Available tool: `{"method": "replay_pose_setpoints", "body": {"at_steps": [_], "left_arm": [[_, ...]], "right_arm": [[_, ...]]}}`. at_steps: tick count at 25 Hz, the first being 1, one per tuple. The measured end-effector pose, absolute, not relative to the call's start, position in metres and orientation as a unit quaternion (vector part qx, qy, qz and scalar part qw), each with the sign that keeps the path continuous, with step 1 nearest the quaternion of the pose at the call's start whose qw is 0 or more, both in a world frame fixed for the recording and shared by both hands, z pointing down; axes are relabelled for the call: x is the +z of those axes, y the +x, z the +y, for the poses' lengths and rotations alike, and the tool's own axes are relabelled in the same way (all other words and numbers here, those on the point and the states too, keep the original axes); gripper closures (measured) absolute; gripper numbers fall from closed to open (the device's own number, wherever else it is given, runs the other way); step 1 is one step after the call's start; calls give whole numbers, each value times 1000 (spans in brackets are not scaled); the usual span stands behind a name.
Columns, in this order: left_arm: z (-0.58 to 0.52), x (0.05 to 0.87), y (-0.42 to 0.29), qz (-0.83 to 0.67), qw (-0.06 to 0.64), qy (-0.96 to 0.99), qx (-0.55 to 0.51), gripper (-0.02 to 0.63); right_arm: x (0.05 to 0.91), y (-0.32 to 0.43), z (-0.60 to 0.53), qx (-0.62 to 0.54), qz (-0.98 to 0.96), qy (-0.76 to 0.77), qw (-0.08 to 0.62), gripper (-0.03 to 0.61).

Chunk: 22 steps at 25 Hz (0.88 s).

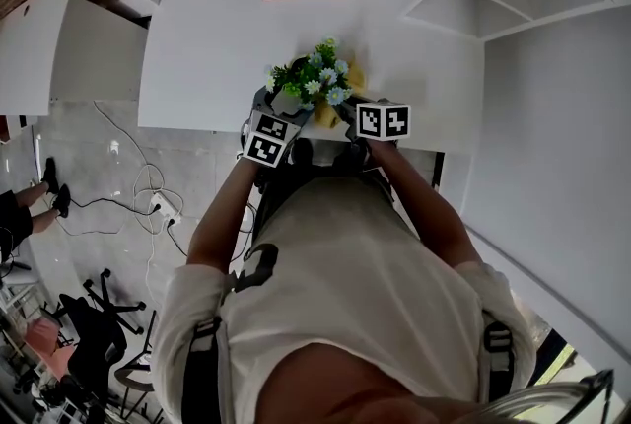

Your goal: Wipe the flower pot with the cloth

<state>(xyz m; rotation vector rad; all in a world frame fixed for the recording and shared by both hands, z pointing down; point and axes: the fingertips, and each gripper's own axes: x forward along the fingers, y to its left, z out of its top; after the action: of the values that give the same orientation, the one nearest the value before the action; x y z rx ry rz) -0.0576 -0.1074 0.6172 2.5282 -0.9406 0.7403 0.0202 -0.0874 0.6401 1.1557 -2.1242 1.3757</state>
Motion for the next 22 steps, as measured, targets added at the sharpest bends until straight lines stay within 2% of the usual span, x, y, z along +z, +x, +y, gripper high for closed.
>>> {"method": "replay_pose_setpoints", "body": {"at_steps": [8,14,16,20,21,22], "left_arm": [[-123,618,-64,-337,166,888,267,255],[-125,619,-68,-339,159,886,275,255],[-125,616,-70,-342,163,884,273,255],[-120,612,-80,-350,179,879,269,255],[-118,612,-84,-351,180,878,272,255],[-115,611,-88,-353,180,876,275,255]], "right_arm": [[596,56,-105,484,-752,424,143,497],[557,87,-138,399,-768,467,179,497],[556,90,-145,364,-773,473,214,496],[601,106,-140,332,-739,476,342,489],[613,108,-136,333,-731,475,358,481],[623,109,-132,336,-724,477,366,443]]}}
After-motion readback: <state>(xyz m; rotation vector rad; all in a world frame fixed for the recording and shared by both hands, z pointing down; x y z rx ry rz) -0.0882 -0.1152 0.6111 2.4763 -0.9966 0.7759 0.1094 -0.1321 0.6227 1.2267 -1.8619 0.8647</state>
